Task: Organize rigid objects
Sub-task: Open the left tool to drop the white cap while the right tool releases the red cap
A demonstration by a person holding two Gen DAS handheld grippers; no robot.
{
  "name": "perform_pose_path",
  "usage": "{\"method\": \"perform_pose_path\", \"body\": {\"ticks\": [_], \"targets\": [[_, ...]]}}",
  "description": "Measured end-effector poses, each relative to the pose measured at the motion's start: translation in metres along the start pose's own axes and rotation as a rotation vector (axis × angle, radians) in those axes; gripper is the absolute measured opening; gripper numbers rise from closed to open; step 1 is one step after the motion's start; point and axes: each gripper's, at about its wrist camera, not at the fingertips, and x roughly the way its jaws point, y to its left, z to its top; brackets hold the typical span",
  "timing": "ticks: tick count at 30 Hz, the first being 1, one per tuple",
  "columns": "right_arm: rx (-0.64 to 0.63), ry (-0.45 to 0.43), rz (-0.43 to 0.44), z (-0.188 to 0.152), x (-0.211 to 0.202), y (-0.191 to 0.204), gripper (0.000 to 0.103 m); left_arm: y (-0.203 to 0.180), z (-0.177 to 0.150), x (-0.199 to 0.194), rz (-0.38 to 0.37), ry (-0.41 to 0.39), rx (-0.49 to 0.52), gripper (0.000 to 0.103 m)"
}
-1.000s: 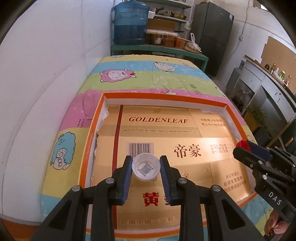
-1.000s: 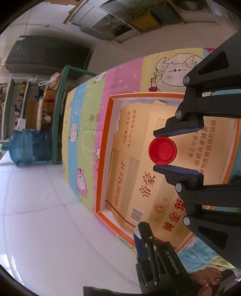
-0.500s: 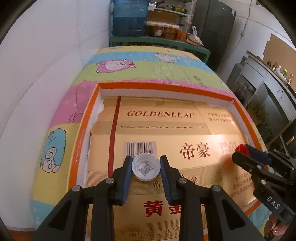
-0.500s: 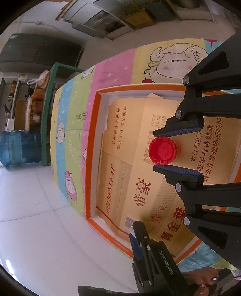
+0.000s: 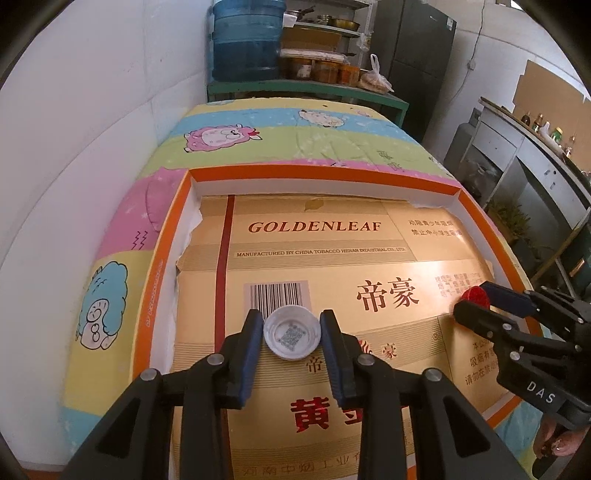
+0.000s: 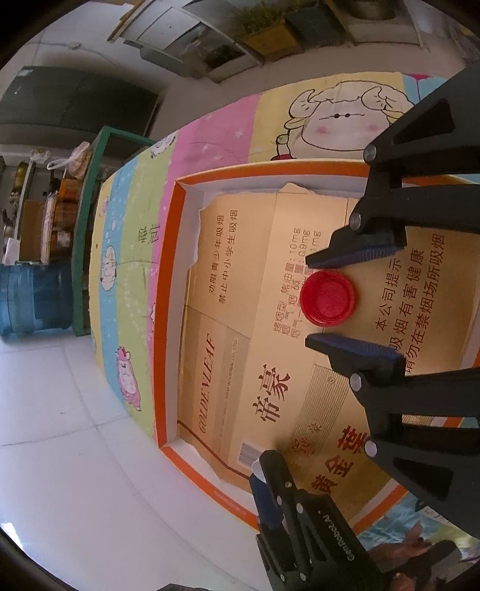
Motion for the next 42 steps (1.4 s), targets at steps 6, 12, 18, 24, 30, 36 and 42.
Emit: {"method": "perform_pose_path", "body": {"ticks": [6,12,18,24,30,36,42], "targets": [[-0.002,-0.005,-0.017,-0.003,-0.002,0.001,0.046,-0.004,-0.002,-0.003,0.003,-0.015,0.023,0.052],[0.005,-0.018,-0.026,-0.006,-0.009,-0.001,0.046,-0.006,-0.007,-0.012,0.011,-0.036,0.023,0.053],[0.021,-0.033,-0.021,-0.009,-0.019,0.001,0.046,-0.008,-0.009,-0.026,0.012,-0.054,0.018,0.053],[0.023,-0.049,-0.027,-0.013,-0.031,0.005,0.046,-0.008,-0.015,-0.043,0.000,-0.071,0.008,0.053],[0.033,-0.066,-0.023,-0.019,-0.046,0.011,0.046,-0.008,-0.021,-0.066,-0.006,-0.105,-0.009,0.053],[0.039,-0.082,-0.021,-0.028,-0.063,0.019,0.046,-0.011,-0.027,-0.088,-0.008,-0.131,-0.001,0.053],[0.044,-0.101,-0.021,-0.038,-0.080,0.028,0.046,-0.013,-0.036,-0.105,-0.019,-0.141,-0.004,0.053]]}}
